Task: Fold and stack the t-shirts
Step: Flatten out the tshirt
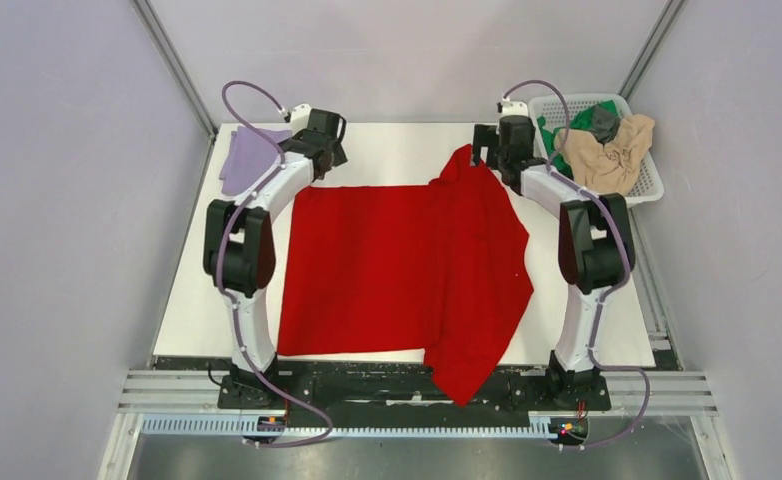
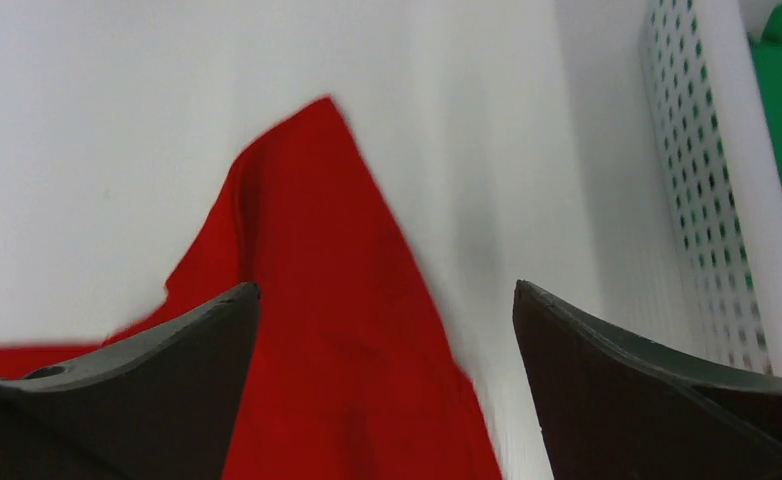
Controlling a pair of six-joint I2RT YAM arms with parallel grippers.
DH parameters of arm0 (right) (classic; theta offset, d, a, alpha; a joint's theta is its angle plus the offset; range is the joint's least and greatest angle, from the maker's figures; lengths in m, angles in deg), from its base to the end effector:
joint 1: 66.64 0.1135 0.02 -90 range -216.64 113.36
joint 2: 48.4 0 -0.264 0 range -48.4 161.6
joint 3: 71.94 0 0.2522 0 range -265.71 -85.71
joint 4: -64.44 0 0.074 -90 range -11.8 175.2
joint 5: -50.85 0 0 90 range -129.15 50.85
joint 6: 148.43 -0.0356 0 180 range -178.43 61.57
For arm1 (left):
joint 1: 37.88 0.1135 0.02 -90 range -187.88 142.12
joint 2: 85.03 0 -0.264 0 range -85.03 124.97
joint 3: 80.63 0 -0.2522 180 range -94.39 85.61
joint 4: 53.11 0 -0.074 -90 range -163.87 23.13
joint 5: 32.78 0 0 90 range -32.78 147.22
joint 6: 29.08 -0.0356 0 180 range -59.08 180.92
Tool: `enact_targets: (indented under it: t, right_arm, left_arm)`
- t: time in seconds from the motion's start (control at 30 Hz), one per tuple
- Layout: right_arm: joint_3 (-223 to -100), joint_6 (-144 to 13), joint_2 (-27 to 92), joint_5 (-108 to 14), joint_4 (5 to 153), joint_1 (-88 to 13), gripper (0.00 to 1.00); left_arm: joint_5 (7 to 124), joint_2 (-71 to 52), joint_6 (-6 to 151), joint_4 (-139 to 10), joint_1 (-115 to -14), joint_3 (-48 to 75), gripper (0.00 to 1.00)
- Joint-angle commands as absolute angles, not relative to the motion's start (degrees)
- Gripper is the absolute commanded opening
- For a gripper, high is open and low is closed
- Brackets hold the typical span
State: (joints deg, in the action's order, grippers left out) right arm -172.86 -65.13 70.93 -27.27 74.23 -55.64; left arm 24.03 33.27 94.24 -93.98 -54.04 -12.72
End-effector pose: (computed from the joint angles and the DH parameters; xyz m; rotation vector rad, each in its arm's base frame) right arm 0.4770 0.0853 0.2126 0.0506 2.0510 -0.0220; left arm 0.4535 -0.1111 0.2427 -0.5899 2.1619 0.2363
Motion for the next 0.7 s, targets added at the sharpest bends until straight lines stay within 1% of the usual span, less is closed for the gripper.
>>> enact_targets:
  t: [0.0, 0.07, 0.17, 0.27, 0.37, 0.5, 0.67]
  right_arm:
    - [-160.96, -68.83, 57.5, -36.85, 75.63, -55.15, 0.98]
    - [-154.12, -71.05, 53.53, -38.89, 75.24, -55.13, 0.98]
    - [-146.89, -73.0, 50.89, -40.96, 75.51, -55.14, 0.98]
    - [-141.09, -74.94, 49.35, -44.34, 75.35, -55.16, 0.98]
    - [-135.47, -75.9, 48.1, -46.15, 73.54, -55.13, 0.98]
    - [-129.86, -76.3, 45.84, -40.18, 73.98, -56.1, 0.98]
    - [-125.63, -76.66, 42.9, -35.75, 77.21, -61.67, 0.98]
  left_arm:
    - [34.85, 22.86, 97.09, -92.67, -55.47, -4.71, 1.0]
    - [40.38, 20.93, 97.44, -89.03, -56.03, 0.83, 1.0]
    - [48.37, 21.14, 98.88, -86.33, -56.24, 5.06, 1.0]
    - [52.25, 21.9, 100.09, -85.17, -56.5, 8.55, 1.0]
    - [52.36, 21.59, 100.62, -83.52, -56.57, 12.45, 1.0]
    - [50.98, 21.16, 100.57, -83.38, -56.46, 15.81, 1.0]
    - [50.38, 20.11, 100.41, -83.32, -56.5, 19.16, 1.0]
